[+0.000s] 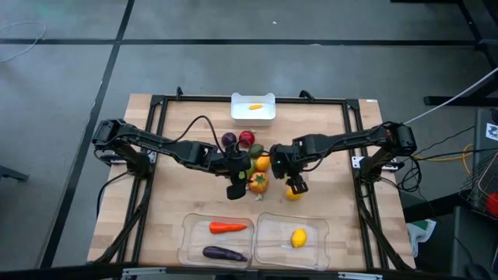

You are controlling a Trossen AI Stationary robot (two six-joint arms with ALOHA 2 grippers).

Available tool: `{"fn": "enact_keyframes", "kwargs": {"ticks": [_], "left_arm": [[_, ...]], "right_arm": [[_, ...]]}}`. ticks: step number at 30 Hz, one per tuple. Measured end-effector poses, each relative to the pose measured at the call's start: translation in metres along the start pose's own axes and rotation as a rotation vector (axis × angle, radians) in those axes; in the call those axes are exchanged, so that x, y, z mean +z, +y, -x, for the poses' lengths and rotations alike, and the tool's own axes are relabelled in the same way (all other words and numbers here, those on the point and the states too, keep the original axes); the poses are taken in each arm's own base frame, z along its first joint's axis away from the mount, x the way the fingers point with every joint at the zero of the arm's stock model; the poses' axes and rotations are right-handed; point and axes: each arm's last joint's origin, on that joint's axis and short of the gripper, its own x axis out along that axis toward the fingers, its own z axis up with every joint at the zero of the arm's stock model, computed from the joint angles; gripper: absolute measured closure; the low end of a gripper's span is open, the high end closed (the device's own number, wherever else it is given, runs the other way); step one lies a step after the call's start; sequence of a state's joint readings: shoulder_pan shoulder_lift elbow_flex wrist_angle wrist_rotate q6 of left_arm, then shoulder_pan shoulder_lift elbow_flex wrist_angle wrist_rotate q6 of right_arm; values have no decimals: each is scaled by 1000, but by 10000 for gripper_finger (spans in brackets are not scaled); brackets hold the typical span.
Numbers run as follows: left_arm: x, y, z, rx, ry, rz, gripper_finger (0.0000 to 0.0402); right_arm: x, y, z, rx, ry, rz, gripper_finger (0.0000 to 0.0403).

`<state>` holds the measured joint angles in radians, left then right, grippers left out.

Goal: Sort produce into baskets
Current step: Put the right yellow lemon into the right transparent bin

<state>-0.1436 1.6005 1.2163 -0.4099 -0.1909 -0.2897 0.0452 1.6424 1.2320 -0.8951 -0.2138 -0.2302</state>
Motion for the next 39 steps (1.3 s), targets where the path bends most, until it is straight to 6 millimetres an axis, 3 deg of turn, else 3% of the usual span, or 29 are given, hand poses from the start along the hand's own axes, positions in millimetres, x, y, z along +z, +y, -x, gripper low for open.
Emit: {"fn": "enact_keyframes", "kwargs": {"ticks": [4, 9, 13, 18, 31, 39], "left_arm": [[0, 0, 0, 0, 0, 0, 130], [0, 0, 0, 0, 0, 0, 130], [0, 0, 0, 0, 0, 0, 130], [0, 0, 0, 0, 0, 0, 130], [0, 0, 0, 0, 0, 0, 130], [0, 0, 0, 0, 0, 1, 130]], "right_arm": [[-4, 5, 0, 121, 26, -60, 190], [-6, 8, 0, 151, 56, -91, 125], [-10, 15, -10, 140, 71, -67, 73], [-17, 25, -26, 129, 92, -29, 38], [-35, 25, -52, 53, 96, -11, 61], [-35, 24, -59, 44, 48, -93, 125]]}}
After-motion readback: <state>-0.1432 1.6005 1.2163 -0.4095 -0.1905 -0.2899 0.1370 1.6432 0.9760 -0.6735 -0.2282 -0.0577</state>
